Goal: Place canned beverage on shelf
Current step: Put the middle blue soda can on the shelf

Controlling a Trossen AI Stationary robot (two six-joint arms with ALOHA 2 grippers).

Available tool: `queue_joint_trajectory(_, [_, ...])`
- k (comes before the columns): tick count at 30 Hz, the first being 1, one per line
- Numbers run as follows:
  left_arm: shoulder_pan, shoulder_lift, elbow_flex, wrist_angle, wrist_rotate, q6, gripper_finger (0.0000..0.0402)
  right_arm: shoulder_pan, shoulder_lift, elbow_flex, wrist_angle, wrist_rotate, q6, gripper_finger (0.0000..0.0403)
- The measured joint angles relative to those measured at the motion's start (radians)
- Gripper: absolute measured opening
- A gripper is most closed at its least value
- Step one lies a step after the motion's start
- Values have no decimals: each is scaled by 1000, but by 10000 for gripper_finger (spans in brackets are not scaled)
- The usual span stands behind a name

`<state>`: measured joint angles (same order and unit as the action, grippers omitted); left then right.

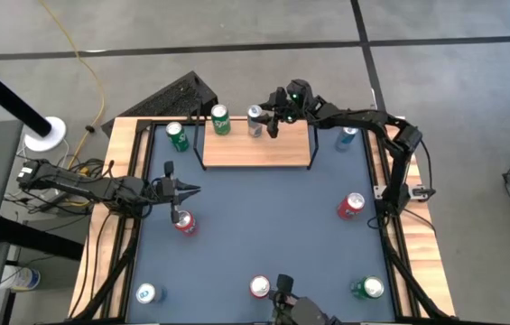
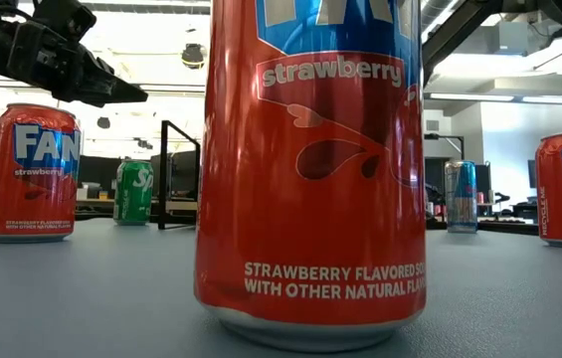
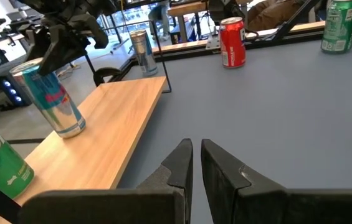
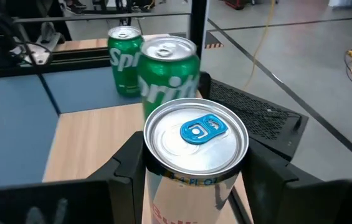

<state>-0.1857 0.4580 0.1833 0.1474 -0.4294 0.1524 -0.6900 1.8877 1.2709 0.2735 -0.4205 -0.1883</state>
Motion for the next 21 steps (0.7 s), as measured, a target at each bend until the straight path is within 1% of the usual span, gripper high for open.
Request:
queue_joint_trajectory(12, [0, 0, 0, 0, -2, 0, 23, 3, 0, 0, 5, 5, 0, 190])
queue_joint_trajectory(21, [0, 0, 0, 0, -1, 0, 23, 5, 0, 0, -5, 4, -2, 244])
